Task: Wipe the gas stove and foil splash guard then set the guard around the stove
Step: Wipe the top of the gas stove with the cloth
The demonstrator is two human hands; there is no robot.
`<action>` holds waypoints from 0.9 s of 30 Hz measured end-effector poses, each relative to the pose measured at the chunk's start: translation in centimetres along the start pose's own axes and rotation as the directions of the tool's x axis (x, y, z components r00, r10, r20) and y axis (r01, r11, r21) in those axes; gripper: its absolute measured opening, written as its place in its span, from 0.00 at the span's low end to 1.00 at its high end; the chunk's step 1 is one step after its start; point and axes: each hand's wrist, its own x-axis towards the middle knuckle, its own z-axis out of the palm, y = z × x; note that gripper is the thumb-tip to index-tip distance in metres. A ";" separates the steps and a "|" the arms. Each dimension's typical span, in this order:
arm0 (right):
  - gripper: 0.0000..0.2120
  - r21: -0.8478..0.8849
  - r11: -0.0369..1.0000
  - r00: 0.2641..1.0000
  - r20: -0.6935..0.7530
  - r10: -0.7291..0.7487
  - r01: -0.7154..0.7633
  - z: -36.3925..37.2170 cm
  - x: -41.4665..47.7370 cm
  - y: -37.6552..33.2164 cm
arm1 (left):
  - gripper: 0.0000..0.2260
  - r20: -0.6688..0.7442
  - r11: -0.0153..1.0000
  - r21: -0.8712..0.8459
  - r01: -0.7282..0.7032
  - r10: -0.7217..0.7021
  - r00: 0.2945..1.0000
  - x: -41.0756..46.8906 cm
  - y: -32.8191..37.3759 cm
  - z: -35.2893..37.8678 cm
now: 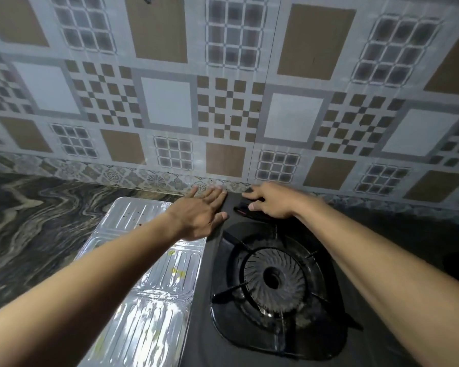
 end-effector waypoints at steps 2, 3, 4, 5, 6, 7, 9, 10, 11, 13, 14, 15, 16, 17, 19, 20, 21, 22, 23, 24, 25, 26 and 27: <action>0.24 -0.040 0.998 0.998 0.037 -0.050 0.052 -0.1 0.4 -0.5 | 0.31 0.003 1.000 0.020 -0.003 0.002 1.000 0.2 -0.1 0.2; 0.24 -0.049 0.996 0.996 0.053 -0.072 0.075 -0.1 0.6 -0.7 | 0.31 0.004 1.000 0.025 -0.001 0.001 1.000 0.2 0.0 0.2; 0.24 -0.058 0.994 0.993 0.071 -0.092 0.097 -0.1 0.9 -0.9 | 0.31 0.003 1.000 0.028 0.001 -0.001 1.000 0.3 0.0 0.2; 0.24 -0.075 0.990 0.989 0.093 -0.112 0.119 -0.1 1.1 -1.1 | 0.31 0.004 1.000 0.030 0.004 -0.004 1.000 0.3 0.1 0.2; 0.24 -0.095 0.985 0.985 0.115 -0.130 0.141 -0.1 1.4 -1.1 | 0.31 0.007 1.000 0.030 0.008 -0.008 1.000 0.3 0.2 0.1; 0.24 -0.115 0.980 0.980 0.139 -0.146 0.162 -0.1 1.5 -1.1 | 0.31 0.010 0.999 0.029 0.013 -0.014 1.000 0.3 0.3 0.0; 0.24 -0.127 0.971 0.967 0.186 -0.176 0.201 -0.3 1.5 -0.5 | 0.31 0.015 0.999 0.028 0.023 -0.024 1.000 0.3 0.4 0.0; 0.24 -0.120 0.970 0.960 0.211 -0.182 0.210 -0.5 1.4 -0.1 | 0.31 0.020 0.999 0.026 0.029 -0.030 0.999 0.3 0.4 -0.1; 0.25 -0.106 0.972 0.955 0.233 -0.182 0.211 -0.7 1.1 0.5 | 0.31 0.025 0.999 0.024 0.038 -0.038 0.999 0.3 0.5 -0.1; 0.25 -0.051 0.982 0.953 0.255 -0.163 0.181 -1.2 0.5 1.8 | 0.31 0.034 0.999 0.024 0.048 -0.049 0.998 0.2 0.5 -0.3; 0.25 -0.023 0.987 0.957 0.252 -0.146 0.157 -1.4 0.1 2.6 | 0.31 0.040 0.998 0.024 0.050 -0.051 0.998 0.1 0.6 -0.5; 0.26 -0.001 0.991 0.961 0.243 -0.129 0.134 -1.6 -0.4 3.4 | 0.31 0.048 0.998 0.025 0.053 -0.054 0.997 0.1 0.7 -0.6; 0.26 0.009 0.994 0.966 0.236 -0.111 0.112 -1.8 -0.9 4.3 | 0.31 0.057 0.998 0.023 0.059 -0.060 0.997 0.1 0.8 -0.8; 0.25 0.012 0.995 0.969 0.229 -0.096 0.096 -1.9 -1.4 5.3 | 0.31 0.070 0.997 0.019 0.071 -0.072 0.995 0.1 1.0 -0.9; 0.25 0.030 0.997 0.976 0.204 -0.079 0.075 -1.8 -2.5 7.1 | 0.31 0.098 0.994 0.003 0.108 -0.108 0.989 0.3 1.3 -1.3; 0.26 0.041 0.997 0.980 0.186 -0.075 0.069 -1.6 -3.1 7.9 | 0.31 0.109 0.991 -0.016 0.132 -0.129 0.986 0.4 1.6 -1.7; 0.26 0.043 0.997 0.984 0.164 -0.071 0.065 -1.2 -3.8 8.5 | 0.31 0.114 0.987 -0.038 0.155 -0.150 0.982 0.7 2.1 -2.1; 0.26 0.033 0.998 0.989 0.137 -0.063 0.059 -0.8 -4.4 9.1 | 0.31 0.110 0.983 -0.055 0.173 -0.166 0.980 1.0 2.7 -2.7; 0.25 0.019 0.998 0.992 0.111 -0.054 0.052 -0.4 -4.9 9.6 | 0.30 0.099 0.981 -0.069 0.182 -0.175 0.980 1.4 3.5 -3.2; 0.25 0.008 0.999 0.995 0.089 -0.046 0.046 -0.1 -5.3 10.0 | 0.30 0.085 0.980 -0.081 0.182 -0.175 0.981 1.9 4.3 -3.7; 0.25 -0.001 0.999 0.997 0.072 -0.041 0.041 0.3 -5.7 10.4 | 0.29 0.072 0.980 -0.096 0.175 -0.169 0.983 2.3 5.2 -4.2; 0.26 -0.009 0.999 0.998 0.058 -0.035 0.036 0.5 -6.0 10.9 | 0.29 0.063 0.980 -0.112 0.163 -0.156 0.986 2.7 6.1 -4.6; 0.26 -0.014 0.999 0.999 0.045 -0.028 0.029 0.7 -6.4 11.3 | 0.29 0.058 0.981 -0.127 0.145 -0.138 0.989 3.2 7.0 -5.0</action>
